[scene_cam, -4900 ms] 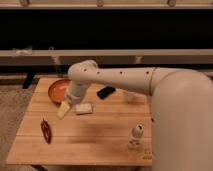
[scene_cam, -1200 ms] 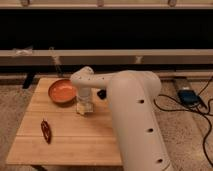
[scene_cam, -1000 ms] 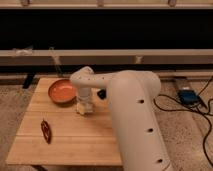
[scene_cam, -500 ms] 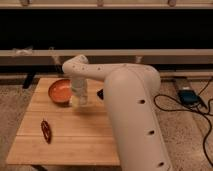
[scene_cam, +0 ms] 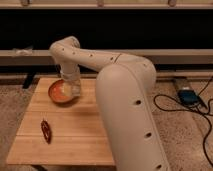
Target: Place the white sponge in the ceramic cup
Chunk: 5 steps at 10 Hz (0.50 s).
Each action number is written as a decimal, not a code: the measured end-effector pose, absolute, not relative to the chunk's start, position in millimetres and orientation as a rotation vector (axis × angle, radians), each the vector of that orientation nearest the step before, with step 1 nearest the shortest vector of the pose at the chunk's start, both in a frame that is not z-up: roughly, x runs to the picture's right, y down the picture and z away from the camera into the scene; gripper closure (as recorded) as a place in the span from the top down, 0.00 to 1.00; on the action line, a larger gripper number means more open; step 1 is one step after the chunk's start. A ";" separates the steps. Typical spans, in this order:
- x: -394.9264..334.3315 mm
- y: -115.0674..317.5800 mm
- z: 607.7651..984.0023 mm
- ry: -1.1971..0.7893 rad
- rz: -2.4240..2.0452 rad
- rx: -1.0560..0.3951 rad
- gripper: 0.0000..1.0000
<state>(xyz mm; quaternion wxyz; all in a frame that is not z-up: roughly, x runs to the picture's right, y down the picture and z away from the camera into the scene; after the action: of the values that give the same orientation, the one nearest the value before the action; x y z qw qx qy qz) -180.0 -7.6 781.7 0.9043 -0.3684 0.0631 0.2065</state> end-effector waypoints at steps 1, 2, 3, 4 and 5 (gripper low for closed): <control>-178.8 -16.5 771.0 0.135 0.426 -0.754 0.00; -177.5 -23.6 761.7 0.141 0.427 -0.746 0.00; -174.8 -30.7 748.3 0.151 0.434 -0.734 0.00; -168.6 -34.3 739.9 0.160 0.444 -0.724 0.00; -159.5 -39.0 729.7 0.167 0.461 -0.710 0.00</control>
<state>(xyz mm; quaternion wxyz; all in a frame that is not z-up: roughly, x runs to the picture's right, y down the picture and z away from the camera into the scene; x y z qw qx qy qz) -159.5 -39.0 729.7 0.9084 -0.3439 0.0811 0.2234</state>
